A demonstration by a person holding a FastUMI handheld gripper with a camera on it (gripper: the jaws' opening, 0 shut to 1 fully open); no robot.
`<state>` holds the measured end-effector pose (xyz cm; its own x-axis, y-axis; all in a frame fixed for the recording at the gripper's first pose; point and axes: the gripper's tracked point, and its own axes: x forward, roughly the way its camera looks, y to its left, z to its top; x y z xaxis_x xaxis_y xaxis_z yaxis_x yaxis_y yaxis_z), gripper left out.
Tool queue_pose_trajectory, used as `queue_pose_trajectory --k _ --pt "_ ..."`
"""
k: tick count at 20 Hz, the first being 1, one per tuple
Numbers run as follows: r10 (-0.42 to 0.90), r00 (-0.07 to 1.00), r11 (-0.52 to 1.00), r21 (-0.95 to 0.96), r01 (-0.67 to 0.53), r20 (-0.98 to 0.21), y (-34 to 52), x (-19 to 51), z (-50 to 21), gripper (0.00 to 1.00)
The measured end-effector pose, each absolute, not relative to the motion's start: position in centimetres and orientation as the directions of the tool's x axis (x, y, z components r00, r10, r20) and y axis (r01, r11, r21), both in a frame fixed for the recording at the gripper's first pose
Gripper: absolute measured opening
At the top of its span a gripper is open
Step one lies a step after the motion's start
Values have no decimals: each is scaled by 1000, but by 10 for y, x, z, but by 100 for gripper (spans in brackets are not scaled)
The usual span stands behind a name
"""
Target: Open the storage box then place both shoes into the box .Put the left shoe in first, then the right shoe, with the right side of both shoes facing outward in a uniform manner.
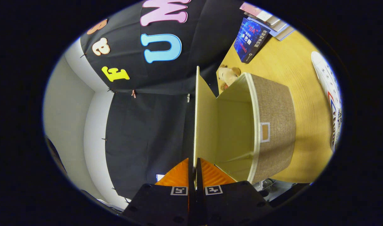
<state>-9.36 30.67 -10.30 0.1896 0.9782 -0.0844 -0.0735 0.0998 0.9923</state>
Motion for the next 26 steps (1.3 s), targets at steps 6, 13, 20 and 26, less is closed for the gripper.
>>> queue_pose_trajectory --k 6,13,20,26 --pt "983 154 133 969 -207 -102 355 -96 -56 5" --pt "986 122 138 959 -249 -110 444 -103 -25 7" --pt "972 158 208 948 -242 -173 526 -100 -40 8" --pt "958 137 277 933 -228 -250 594 -109 -65 8"
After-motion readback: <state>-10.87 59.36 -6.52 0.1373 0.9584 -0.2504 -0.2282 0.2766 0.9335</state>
